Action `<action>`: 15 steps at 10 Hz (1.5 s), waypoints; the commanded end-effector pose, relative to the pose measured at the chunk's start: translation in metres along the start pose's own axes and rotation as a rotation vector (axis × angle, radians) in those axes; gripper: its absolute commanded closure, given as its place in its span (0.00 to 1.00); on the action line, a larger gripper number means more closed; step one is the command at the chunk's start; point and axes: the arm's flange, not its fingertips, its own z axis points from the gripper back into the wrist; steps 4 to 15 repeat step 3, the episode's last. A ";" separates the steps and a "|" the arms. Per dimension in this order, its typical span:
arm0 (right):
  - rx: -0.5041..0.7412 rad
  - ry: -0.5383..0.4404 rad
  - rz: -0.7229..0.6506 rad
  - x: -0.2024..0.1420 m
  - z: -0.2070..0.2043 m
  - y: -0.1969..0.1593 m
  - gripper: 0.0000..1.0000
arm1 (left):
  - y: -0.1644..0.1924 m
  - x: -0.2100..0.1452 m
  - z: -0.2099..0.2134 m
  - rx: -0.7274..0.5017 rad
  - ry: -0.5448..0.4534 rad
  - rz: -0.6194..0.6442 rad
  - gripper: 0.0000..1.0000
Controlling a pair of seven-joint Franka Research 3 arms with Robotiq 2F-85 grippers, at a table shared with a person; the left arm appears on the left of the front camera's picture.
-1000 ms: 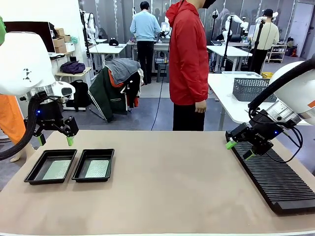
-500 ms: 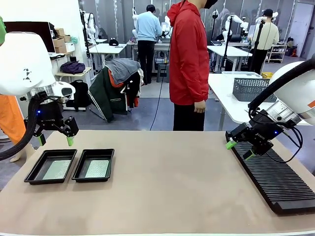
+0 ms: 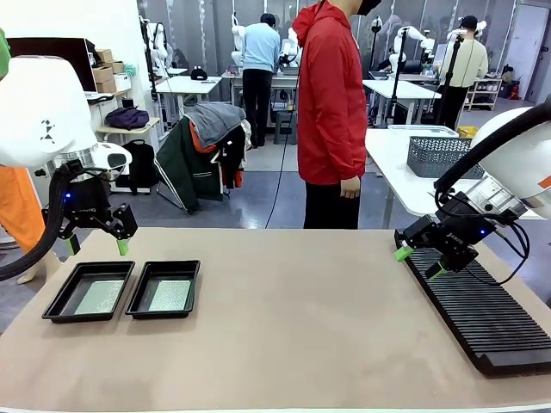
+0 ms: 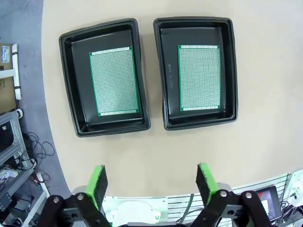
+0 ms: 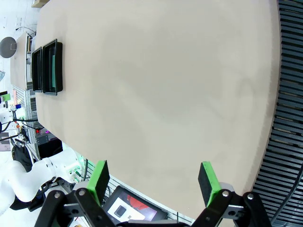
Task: Inspect and transfer BCBs to ESD trays.
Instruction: Pick up the ESD tray and place it on the left side of the table.
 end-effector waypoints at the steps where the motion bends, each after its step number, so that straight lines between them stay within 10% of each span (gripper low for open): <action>1: -0.013 0.001 -0.019 0.000 0.000 0.002 0.00 | 0.001 0.001 0.000 -0.001 -0.004 -0.001 0.00; 15: -0.013 0.001 -0.019 0.000 0.000 0.002 0.00 | 0.001 0.001 0.000 -0.001 -0.004 -0.001 0.00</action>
